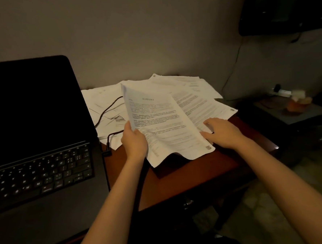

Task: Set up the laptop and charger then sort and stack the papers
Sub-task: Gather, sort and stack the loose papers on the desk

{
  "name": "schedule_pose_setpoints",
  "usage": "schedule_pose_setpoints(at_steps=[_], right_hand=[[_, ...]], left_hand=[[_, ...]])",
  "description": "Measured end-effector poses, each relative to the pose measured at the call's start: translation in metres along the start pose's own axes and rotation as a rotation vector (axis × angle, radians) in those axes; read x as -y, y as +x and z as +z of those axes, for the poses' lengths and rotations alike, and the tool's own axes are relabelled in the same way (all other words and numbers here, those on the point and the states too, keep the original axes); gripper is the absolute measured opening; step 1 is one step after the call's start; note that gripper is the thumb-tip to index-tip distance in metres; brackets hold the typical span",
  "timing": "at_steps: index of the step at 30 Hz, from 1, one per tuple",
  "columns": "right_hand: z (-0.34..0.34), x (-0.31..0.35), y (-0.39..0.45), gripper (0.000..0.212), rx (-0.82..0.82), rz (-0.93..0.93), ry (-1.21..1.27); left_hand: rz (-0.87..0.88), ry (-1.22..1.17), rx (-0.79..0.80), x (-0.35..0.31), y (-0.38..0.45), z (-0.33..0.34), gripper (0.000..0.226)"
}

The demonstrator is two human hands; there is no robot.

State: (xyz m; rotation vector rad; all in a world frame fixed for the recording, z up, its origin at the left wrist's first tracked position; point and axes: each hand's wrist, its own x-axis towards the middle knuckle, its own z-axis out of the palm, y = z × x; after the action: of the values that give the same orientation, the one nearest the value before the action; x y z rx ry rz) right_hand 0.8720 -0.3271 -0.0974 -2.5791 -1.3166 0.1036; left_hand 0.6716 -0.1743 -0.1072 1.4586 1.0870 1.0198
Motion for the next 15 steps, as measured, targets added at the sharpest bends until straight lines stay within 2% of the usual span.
schedule_pose_setpoints(at_steps=[4, 6, 11, 15], right_hand=[[-0.012, -0.001, -0.024, 0.05, 0.103, 0.034, -0.005], [-0.017, -0.002, -0.03, 0.055, 0.164, 0.006, -0.056], [-0.029, -0.002, -0.029, 0.056, 0.198, -0.067, -0.093], [-0.021, -0.006, -0.018, 0.053, 0.225, 0.015, 0.068]], left_hand=[[0.009, 0.005, 0.091, 0.004, -0.018, -0.009, 0.034], [-0.002, -0.009, 0.089, 0.005, -0.023, -0.012, 0.034], [0.007, -0.045, 0.057, 0.003, -0.026, -0.01, 0.051], [0.002, -0.027, 0.065, 0.001, -0.029, -0.01, 0.056]])
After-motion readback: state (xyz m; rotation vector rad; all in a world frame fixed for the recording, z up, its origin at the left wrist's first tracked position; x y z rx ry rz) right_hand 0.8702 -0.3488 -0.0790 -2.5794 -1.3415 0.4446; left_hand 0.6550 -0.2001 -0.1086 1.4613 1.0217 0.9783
